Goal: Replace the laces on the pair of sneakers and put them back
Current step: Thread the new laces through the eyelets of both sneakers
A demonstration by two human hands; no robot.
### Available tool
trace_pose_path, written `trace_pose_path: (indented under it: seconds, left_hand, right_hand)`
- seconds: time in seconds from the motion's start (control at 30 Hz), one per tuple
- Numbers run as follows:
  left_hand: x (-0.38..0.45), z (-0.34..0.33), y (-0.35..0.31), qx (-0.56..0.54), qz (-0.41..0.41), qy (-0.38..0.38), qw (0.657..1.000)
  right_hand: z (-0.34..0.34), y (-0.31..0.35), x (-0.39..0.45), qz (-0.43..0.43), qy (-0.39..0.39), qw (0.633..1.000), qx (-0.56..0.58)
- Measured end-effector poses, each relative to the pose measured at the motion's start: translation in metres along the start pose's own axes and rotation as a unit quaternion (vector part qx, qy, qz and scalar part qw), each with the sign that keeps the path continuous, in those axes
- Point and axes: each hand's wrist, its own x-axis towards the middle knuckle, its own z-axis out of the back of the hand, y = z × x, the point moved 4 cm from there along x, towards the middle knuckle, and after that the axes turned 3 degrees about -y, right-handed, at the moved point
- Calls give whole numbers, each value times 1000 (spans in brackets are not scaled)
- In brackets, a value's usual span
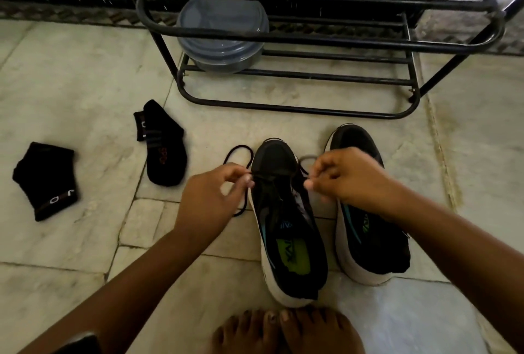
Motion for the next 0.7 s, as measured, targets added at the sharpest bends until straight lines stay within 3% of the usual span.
trace_pose_path:
  seconds: [0.1, 0.2, 0.3, 0.4, 0.57, 0.63, 0.7]
  left_hand:
    - [-1, 14, 25, -44, 110, -52, 992]
    - [-10, 9, 33, -72, 165, -49, 982]
    - [-19, -5, 30, -131, 200, -18, 971]
    - [-23, -13, 22, -242, 255, -12, 936]
    - [-29, -16, 3, -344, 279, 4, 896]
    - [-31, -19, -6, -357, 275, 21, 893]
    - [-32, -22, -14, -371, 266, 41, 889]
  right_hand:
    - [28, -10, 2, -36, -151, 983, 97]
    - [45, -6, -3, 4, -267, 946, 182]
    - [34, 12, -3, 71, -220, 945, 232]
    - [14, 19, 0, 107, -167, 972, 126]
    - [-13, 14, -5, 136, -195, 970, 56]
    - [-18, 16, -3, 127, -182, 971, 86]
    - [-19, 20, 2, 107, -105, 974, 172]
